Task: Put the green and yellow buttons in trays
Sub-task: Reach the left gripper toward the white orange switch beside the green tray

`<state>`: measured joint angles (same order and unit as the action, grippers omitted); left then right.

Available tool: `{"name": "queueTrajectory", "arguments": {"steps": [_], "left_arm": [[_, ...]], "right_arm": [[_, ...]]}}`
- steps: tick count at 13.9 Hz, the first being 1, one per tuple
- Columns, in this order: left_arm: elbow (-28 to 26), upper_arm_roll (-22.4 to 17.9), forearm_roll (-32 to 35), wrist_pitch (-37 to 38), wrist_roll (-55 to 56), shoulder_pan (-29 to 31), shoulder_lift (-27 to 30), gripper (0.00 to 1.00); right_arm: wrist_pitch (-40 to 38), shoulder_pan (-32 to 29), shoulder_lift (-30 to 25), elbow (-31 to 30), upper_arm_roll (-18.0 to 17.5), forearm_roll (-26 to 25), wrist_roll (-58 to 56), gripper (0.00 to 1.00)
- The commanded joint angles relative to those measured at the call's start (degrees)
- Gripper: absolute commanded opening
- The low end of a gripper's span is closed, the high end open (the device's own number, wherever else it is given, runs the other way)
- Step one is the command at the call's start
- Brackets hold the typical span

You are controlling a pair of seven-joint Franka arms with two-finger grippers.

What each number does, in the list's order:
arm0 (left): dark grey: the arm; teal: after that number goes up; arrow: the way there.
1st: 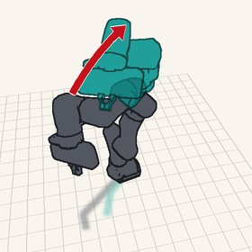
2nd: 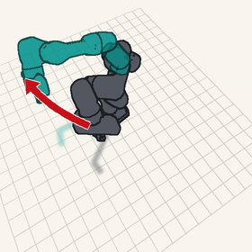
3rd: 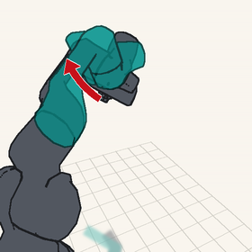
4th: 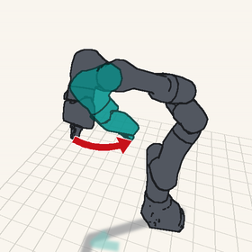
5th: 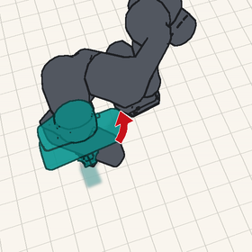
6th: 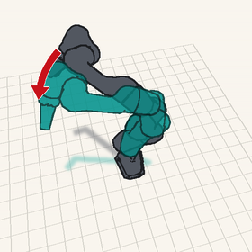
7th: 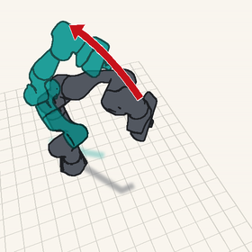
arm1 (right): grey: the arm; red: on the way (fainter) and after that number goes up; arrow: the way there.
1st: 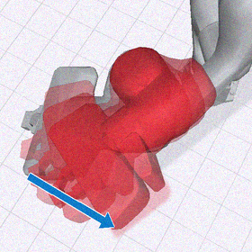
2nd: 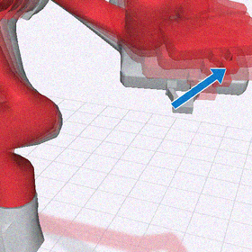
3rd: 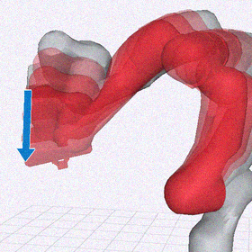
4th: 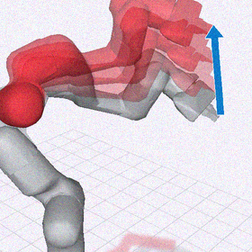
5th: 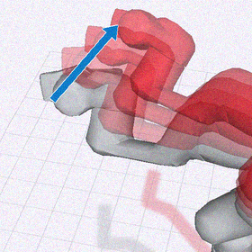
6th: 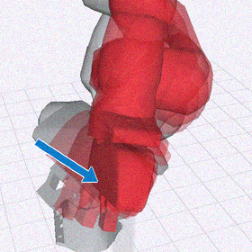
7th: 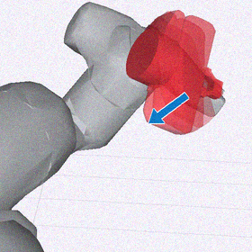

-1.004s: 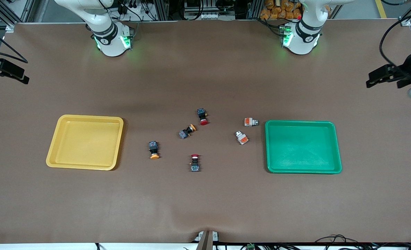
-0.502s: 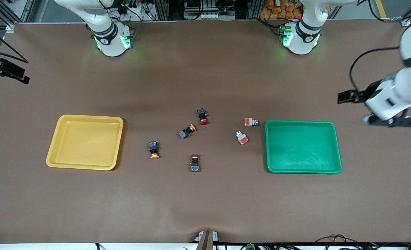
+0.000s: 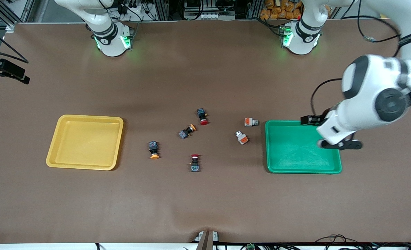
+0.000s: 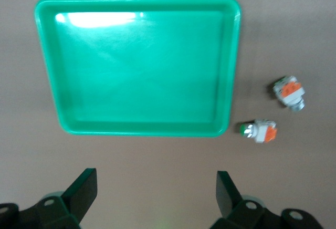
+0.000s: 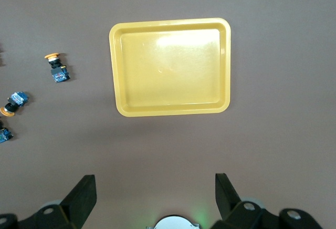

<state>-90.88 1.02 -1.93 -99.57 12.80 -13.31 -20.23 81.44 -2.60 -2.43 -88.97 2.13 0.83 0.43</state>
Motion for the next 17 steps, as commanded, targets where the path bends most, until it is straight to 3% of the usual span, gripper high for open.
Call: {"name": "queueTrajectory", "arguments": {"steps": [1,4,12,14,17], "left_arm": [[1.0,-0.3,-1.2,-4.7,5.0,-3.1,-3.3,1.0],[1.2,-0.3,-5.1,-11.0,10.2,-5.7,-6.7,1.0],[1.4,-0.4,-5.3,-23.5,25.3,-13.7,-16.3,1.0],[1.6,-0.4,-5.2,-26.7,27.3,-15.0,-18.6,1.0],[1.6,-0.4,-5.4,-28.8,27.4,-15.3,-20.2,1.0]], "right_arm": [[0.4,-0.6,-0.2,-0.2,-0.6,-1.4,-2.1,1.0],[1.3,-0.5,-0.1,-0.2,-0.6,-1.4,-2.1,1.0],[6.9,0.8,2.8,-5.5,-0.7,-1.2,-1.6,1.0],[8.6,1.3,6.3,-5.3,-0.7,0.1,-0.2,1.0],[9.8,1.7,12.2,-4.9,-0.7,6.6,4.0,1.0]]}}
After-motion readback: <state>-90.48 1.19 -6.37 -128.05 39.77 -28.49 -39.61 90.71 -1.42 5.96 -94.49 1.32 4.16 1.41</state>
